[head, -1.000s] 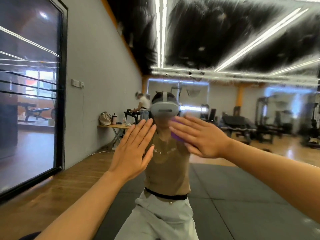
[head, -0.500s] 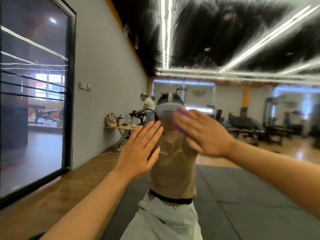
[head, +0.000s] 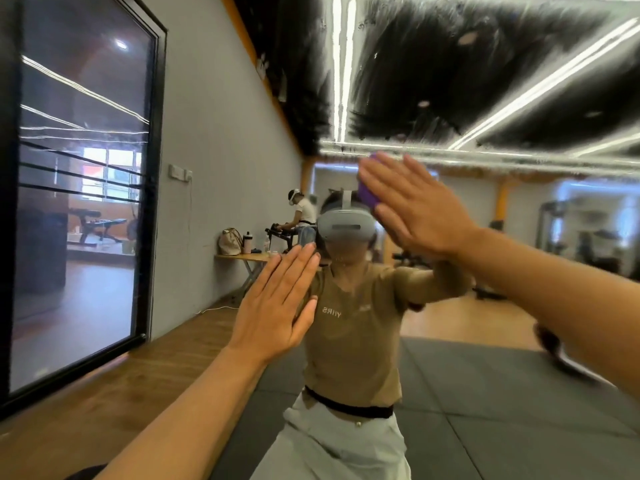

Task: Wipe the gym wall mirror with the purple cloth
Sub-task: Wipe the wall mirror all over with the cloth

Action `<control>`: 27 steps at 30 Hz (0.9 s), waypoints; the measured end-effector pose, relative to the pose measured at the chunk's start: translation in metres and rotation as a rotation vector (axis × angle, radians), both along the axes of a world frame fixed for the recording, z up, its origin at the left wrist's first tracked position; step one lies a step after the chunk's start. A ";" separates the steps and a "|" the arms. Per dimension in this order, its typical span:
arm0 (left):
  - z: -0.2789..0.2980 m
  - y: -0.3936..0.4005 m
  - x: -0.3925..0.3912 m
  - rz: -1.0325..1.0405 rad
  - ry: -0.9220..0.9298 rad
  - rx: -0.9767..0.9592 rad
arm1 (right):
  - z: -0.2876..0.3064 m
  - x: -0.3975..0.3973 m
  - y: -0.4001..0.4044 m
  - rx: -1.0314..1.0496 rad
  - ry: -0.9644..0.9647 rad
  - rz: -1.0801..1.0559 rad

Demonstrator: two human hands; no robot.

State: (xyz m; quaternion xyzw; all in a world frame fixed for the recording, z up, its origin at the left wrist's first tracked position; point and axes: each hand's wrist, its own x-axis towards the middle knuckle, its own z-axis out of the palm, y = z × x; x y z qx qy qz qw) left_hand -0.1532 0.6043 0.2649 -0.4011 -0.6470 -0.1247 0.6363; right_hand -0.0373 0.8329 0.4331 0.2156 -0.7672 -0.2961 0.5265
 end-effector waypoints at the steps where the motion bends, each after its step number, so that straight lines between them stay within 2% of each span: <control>1: -0.001 0.000 0.000 -0.005 -0.005 0.017 | 0.017 -0.003 -0.004 -0.048 0.020 0.005; 4: -0.003 -0.001 0.000 0.006 -0.054 0.098 | 0.047 -0.010 -0.012 -0.170 0.124 0.022; 6: -0.004 -0.001 -0.001 0.016 -0.079 0.131 | 0.038 -0.014 -0.017 -0.191 0.158 0.025; 8: -0.005 -0.001 -0.002 0.014 -0.084 0.131 | 0.007 -0.015 -0.023 -0.080 0.097 0.027; 13: -0.003 -0.004 -0.005 0.013 -0.075 0.118 | -0.116 -0.007 -0.014 0.313 -0.132 -0.013; 16: -0.002 -0.007 -0.006 0.012 -0.061 0.100 | -0.151 -0.004 -0.005 0.441 -0.226 -0.019; 20: -0.001 -0.014 -0.010 0.016 -0.044 0.055 | -0.115 -0.007 -0.006 0.532 -0.302 0.027; 22: 0.000 -0.018 -0.012 0.027 -0.020 0.035 | -0.074 -0.011 -0.012 0.389 -0.241 0.030; 27: 0.002 -0.024 -0.015 0.033 0.034 0.013 | 0.041 -0.019 -0.034 -0.061 0.095 -0.001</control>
